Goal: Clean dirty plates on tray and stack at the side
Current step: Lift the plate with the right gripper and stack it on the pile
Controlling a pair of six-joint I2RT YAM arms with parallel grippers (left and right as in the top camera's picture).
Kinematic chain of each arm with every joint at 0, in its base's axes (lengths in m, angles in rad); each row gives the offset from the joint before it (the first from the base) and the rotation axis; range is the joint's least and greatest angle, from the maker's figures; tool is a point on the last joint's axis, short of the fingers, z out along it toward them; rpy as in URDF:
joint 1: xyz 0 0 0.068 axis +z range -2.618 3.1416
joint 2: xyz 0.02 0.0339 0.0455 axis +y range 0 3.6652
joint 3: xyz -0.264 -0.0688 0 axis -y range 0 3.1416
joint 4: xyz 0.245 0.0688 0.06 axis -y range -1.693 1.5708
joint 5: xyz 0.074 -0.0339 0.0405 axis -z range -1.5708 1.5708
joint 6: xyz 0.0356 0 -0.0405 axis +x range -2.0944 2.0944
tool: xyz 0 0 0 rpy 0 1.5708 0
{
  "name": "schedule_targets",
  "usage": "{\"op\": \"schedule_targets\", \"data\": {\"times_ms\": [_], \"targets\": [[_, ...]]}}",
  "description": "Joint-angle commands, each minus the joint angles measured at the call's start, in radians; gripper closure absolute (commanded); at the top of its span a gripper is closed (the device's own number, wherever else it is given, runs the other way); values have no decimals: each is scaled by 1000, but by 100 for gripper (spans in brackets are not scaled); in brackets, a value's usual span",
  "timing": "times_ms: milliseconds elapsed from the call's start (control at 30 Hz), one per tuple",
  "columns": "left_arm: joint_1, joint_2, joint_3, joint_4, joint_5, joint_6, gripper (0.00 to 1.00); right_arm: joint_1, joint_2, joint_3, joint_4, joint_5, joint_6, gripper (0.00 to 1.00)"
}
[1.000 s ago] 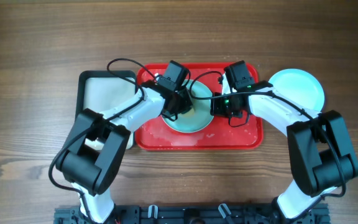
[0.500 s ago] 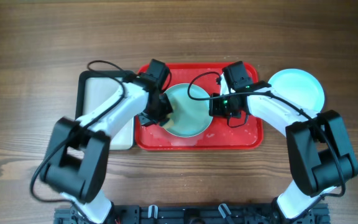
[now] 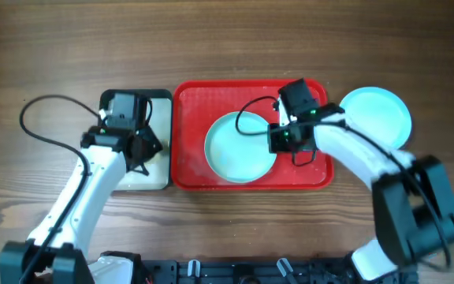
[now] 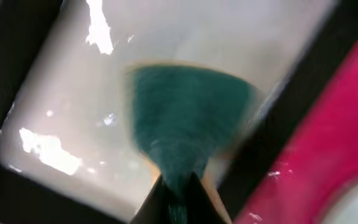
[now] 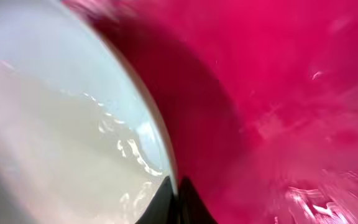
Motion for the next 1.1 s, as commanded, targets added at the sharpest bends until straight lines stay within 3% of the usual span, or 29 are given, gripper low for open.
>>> {"op": "schedule_targets", "data": {"times_ms": [0,67,133,233,300,533,1067], "targets": [[31,6,-56,65,-41,19,85,96,-216,9,-31,331,45,96],[39,5,-56,78,-16,19,65,144,-294,9,-40,470,57,96],[39,-3,-50,75,23,21,55,187,-342,9,-40,584,56,96],[39,-43,-2,54,135,55,16,294,-364,9,-72,824,57,96],[39,-89,35,37,196,72,0,391,-364,9,-92,1002,58,96],[39,-168,44,4,214,71,0,610,-364,9,-86,1423,-4,96],[39,-168,44,4,214,71,0,616,-364,9,-61,1429,-25,96]]}}
